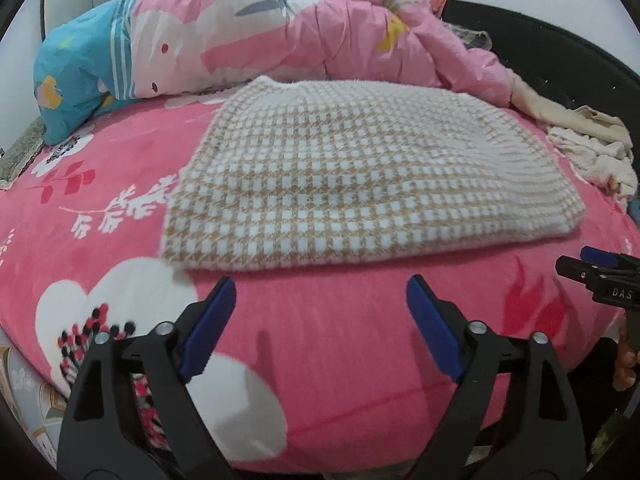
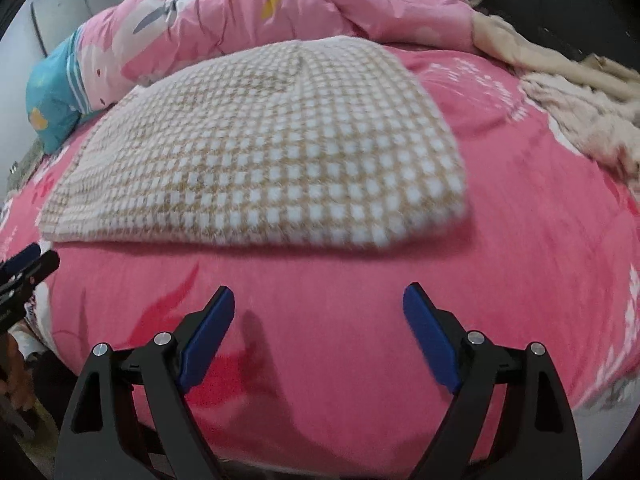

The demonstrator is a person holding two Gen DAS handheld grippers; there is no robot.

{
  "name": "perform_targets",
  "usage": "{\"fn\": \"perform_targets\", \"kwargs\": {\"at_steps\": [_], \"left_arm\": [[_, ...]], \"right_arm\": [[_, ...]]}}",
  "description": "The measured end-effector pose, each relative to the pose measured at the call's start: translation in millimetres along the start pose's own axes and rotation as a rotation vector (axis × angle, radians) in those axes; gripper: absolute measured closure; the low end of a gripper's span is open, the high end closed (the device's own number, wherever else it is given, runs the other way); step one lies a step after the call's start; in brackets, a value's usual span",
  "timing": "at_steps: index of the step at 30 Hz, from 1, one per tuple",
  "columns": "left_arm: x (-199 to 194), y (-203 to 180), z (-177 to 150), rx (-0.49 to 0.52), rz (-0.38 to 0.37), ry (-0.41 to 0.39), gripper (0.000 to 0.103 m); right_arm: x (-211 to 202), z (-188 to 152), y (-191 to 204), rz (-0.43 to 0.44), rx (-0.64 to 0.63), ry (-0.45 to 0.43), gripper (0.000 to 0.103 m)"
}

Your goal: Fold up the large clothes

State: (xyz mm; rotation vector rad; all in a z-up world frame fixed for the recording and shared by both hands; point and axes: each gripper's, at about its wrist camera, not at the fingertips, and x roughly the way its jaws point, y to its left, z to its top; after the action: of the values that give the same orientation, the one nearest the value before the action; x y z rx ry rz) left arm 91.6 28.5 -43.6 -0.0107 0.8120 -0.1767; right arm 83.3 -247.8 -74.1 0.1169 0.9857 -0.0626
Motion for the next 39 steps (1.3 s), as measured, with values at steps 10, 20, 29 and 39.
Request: {"fn": "perform_targets", "kwargs": {"at_steps": [10,20,29,39], "left_arm": [[-57.2,-13.6,-8.0,0.000,-0.047,-0.064,0.012],[-109.8,-39.0,0.5,0.029,0.005,-0.172,0.008],[-111.8,-45.7,2.3,0.021,0.079,-0.133,0.008],[-97.9,-25.7,-9.4,-0.056,0.070,-0.071,0.008]], "right_arm": [[-51.0,-15.5,-1.0,0.017,0.035,-0.112,0.019],[-103.5,-22.8,15.0,0.060,0.006,-0.239,0.013],[-122.4,-27.3,32.5,0.048,-0.033,-0.252,0.013],[-119.9,-25.6,53.1,0.053,-0.046,-0.218,0.013]]}}
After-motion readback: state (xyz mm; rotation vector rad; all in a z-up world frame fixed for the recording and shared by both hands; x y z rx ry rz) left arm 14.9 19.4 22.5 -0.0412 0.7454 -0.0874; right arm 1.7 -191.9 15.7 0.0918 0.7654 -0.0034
